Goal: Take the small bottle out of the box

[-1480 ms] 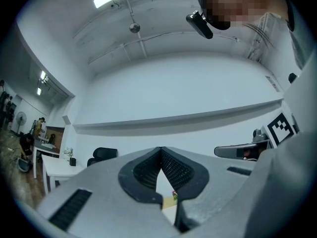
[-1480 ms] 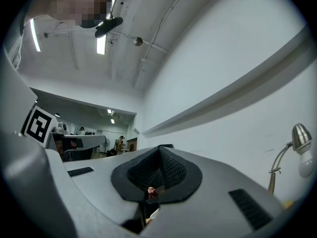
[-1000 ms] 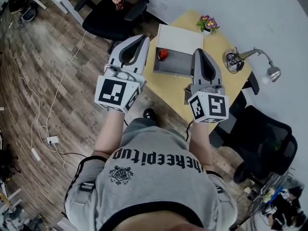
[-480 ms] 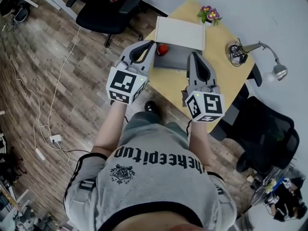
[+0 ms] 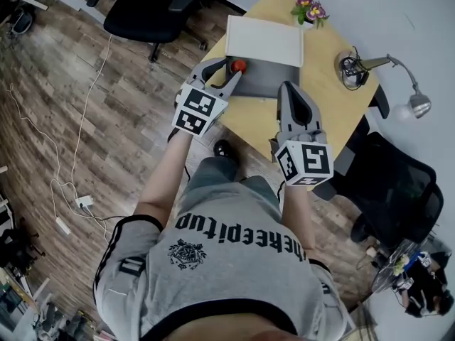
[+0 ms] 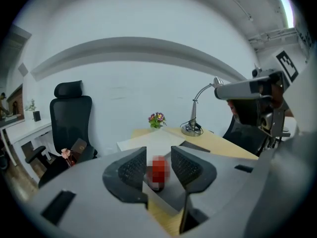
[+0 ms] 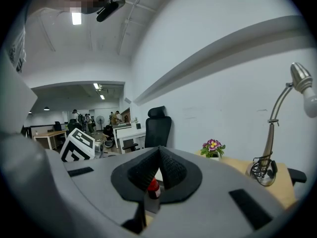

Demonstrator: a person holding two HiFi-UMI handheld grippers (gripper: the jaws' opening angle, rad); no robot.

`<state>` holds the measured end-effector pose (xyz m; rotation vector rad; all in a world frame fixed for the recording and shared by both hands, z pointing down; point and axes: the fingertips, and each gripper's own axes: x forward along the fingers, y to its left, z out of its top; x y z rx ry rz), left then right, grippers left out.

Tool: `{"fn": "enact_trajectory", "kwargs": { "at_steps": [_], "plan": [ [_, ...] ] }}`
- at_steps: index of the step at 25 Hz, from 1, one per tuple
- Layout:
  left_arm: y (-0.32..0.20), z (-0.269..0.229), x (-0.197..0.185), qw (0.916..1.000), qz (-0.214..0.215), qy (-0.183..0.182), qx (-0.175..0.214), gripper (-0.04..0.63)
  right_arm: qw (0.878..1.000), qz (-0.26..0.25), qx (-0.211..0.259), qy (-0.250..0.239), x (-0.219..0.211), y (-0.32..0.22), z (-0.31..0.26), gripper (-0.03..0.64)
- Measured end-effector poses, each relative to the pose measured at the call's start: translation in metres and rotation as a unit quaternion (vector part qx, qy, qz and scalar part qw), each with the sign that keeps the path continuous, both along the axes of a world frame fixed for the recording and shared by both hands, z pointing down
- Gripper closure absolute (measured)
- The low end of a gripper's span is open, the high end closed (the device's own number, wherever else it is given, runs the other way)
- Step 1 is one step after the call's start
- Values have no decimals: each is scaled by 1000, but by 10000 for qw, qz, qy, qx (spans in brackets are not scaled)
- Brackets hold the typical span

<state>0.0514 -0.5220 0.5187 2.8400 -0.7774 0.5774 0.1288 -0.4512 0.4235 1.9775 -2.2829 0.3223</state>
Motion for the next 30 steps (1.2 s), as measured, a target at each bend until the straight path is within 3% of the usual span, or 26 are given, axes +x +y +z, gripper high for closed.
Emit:
{"fn": "enact_trajectory", "kwargs": {
  "at_steps": [7,15,23,30],
  "plan": [
    [-7,59,18,9964,447,-716,-108,400,9998,132,-144,29,13,1,9,615],
    [-12,97,31,9868,703,-1451,-120,377,9992,296,-260,34,27,6,16,615],
    [-16,116,40,9803,755,-1814,-204,373,9985,433,-319,57,35,12,18,615],
    [-20,121,45,9776,616,-2014,-38,376,9981,496,-337,102,37,16,17,615]
  ]
}}
